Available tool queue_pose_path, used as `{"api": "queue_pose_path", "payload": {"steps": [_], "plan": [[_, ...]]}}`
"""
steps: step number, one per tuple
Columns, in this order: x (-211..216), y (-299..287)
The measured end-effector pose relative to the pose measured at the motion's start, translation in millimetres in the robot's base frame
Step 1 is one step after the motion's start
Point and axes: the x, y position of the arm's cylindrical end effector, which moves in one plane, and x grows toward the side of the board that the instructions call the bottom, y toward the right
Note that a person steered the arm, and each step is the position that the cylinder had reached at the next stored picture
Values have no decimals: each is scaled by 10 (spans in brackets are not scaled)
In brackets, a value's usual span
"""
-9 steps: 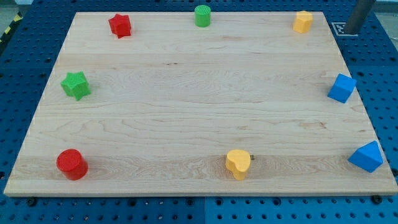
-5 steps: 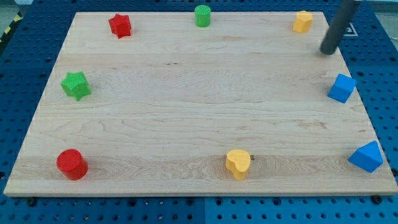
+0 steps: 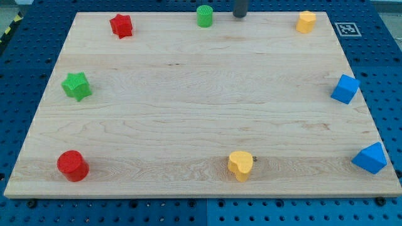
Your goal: Place a green circle at the center of the board
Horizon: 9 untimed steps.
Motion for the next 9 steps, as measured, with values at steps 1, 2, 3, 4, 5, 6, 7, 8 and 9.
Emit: {"api": "queue_pose_path", "payload": {"steps": [1, 2, 3, 4, 5, 6, 7, 8, 9], "plan": [[11, -289], [84, -649], [172, -914], [127, -1005], [68, -1104], [452, -1104], [557, -1212], [557, -1262], [557, -1275]]}}
